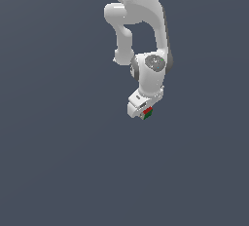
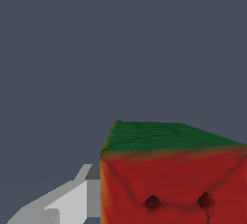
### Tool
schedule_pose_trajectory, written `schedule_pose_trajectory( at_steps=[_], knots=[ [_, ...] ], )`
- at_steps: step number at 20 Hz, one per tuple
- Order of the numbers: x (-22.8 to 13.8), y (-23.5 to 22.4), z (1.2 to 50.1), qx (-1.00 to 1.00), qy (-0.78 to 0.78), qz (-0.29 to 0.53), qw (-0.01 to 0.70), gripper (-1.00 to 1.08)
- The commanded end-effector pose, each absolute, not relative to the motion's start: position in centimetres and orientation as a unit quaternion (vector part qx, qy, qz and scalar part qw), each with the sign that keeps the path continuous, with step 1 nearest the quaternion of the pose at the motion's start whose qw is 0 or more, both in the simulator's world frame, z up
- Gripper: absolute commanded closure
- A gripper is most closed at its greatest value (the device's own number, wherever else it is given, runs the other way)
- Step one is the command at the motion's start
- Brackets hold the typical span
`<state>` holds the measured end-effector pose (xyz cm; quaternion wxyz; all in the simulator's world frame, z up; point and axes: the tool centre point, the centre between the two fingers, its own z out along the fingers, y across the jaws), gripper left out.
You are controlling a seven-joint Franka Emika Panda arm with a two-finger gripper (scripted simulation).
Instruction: Pick up the object and move it to a goal position.
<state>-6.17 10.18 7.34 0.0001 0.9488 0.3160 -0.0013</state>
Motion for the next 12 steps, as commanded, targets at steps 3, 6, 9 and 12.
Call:
schedule_pose_trajectory(
  at_steps=[3, 6, 9, 12],
  knots=[
    [-5.6, 11.0, 11.0, 0.949, 0.316, 0.0, 0.0, 1.08],
    [-5.2, 11.7, 14.0, 0.949, 0.317, 0.0, 0.0, 1.08],
    [-4.8, 12.3, 17.2, 0.949, 0.317, 0.0, 0.0, 1.08],
    [-4.3, 13.0, 20.4, 0.948, 0.317, 0.0, 0.0, 1.08]
  ],
)
